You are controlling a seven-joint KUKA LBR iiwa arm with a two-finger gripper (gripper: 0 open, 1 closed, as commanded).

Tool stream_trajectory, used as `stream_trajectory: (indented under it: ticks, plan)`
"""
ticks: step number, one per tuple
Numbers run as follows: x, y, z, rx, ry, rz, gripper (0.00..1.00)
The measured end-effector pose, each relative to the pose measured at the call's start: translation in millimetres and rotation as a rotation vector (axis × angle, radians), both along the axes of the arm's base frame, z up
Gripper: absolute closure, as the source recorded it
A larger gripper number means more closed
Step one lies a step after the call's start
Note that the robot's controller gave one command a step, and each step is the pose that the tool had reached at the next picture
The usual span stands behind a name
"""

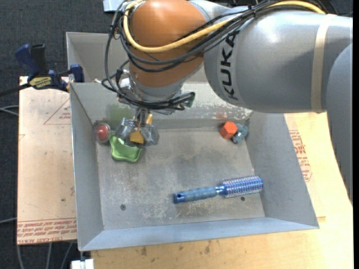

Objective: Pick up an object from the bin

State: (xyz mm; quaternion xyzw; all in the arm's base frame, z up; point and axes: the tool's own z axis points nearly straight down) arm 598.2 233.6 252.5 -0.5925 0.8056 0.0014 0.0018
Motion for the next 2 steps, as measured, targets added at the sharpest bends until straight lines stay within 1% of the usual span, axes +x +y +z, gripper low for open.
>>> stream_trajectory:
  ticks: [1, 2]
  plan:
    - [0.0, 0, 0, 0.0, 0.0, 0.0, 1.0]
    - [-36.5, -79, -44, -0.007, 0.008, 0.015, 1.0]
